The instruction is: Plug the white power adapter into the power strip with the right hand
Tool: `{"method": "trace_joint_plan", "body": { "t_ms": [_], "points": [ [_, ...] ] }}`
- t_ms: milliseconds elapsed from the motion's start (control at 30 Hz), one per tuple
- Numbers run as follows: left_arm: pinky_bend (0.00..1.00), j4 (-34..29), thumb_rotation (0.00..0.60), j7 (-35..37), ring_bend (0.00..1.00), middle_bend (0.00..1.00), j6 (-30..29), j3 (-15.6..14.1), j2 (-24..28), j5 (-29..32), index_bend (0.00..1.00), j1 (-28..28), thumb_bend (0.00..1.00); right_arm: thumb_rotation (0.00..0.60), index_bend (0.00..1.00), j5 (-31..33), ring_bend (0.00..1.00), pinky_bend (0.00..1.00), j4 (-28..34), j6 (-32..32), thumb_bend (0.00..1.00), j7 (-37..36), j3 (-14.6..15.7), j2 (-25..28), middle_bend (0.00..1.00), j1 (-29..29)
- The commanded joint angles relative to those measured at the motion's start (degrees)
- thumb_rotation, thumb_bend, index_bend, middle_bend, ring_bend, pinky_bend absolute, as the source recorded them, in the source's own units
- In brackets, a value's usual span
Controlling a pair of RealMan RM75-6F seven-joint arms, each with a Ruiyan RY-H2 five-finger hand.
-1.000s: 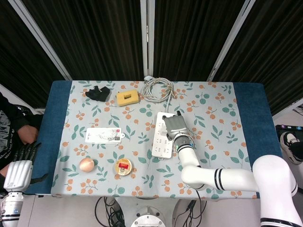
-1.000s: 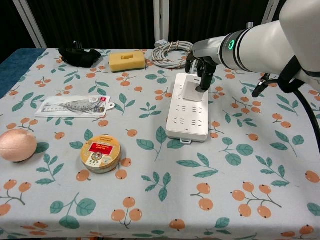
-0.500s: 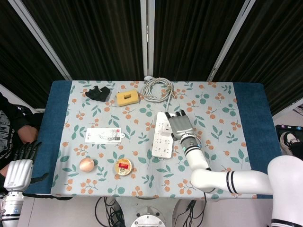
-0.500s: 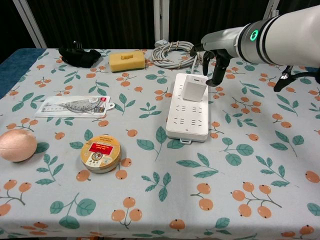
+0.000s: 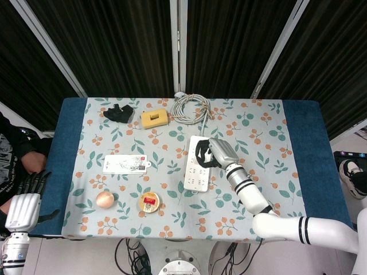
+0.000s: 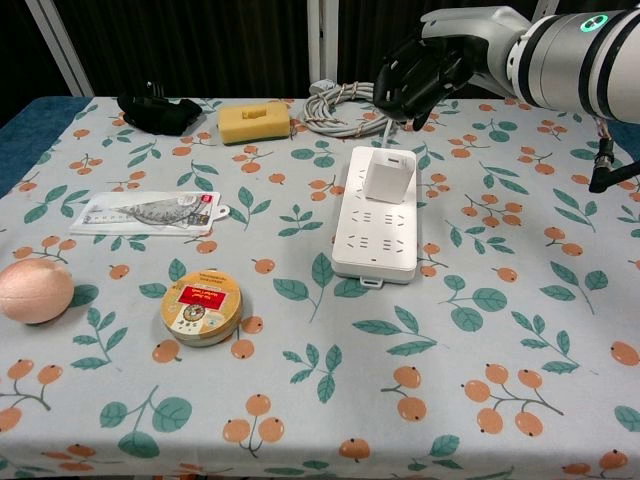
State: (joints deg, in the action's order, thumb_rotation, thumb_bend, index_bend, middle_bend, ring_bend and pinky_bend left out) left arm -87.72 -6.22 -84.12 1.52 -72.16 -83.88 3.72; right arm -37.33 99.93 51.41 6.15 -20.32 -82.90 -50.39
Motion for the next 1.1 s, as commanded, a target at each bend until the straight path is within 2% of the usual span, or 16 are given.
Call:
{"method": "trace_joint_plan", "body": {
  "t_ms": [33,167,267,367,533,767,1100],
  "points": [
    [0.00,-0.20,0.600,-0.12,0.00,0.03,-0.01,0.05,0.11,0.07,0.08,0.00,0.00,0.600,0.90,-18.82,0.66,0.71,-9.96,-10.72,0.62,-29.75,-6.06,-7.31,0.86,8.23],
    [0.00,-0.36,0.600,-0.13,0.00,0.03,-0.04,0.05,0.20,0.22,0.08,-0.07,0.00,0.600,1.00,-27.25,0.83,0.87,-16.80,-11.60,0.74,-44.31,-7.86,-12.00,0.98,9.00],
    [0.00,-0.29,0.600,-0.06,0.00,0.03,0.07,0.05,0.11,0.51,0.08,-0.14,0.00,0.600,1.00,-30.62,0.92,0.95,-20.69,-11.66,0.82,-52.36,-8.36,-14.29,1.00,8.84],
    [0.00,-0.19,0.600,0.05,0.00,0.03,0.23,0.07,0.02,0.73,0.08,-0.14,0.00,0.600,1.00,-33.53,0.99,1.00,-24.28,-12.35,0.87,-60.19,-8.05,-16.19,1.00,8.39],
    [0.00,-0.01,0.600,0.16,0.00,0.03,0.46,0.18,-0.08,0.96,0.08,-0.04,0.00,0.600,1.00,-38.55,1.00,1.00,-30.14,-11.96,0.91,-71.24,-6.83,-18.93,1.00,7.06],
    [0.00,0.08,0.600,0.21,0.00,0.03,0.75,0.34,-0.07,1.39,0.08,0.05,0.00,0.600,1.00,-45.58,1.00,1.00,-35.81,-8.99,0.93,-84.15,-2.71,-20.66,1.00,5.31],
    [0.00,0.36,0.600,0.43,0.00,0.03,0.94,0.42,-0.21,1.72,0.08,0.08,0.00,0.600,1.00,-48.25,1.00,1.00,-40.48,-5.46,0.93,-91.27,1.62,-22.15,1.00,3.60]
  ]
}}
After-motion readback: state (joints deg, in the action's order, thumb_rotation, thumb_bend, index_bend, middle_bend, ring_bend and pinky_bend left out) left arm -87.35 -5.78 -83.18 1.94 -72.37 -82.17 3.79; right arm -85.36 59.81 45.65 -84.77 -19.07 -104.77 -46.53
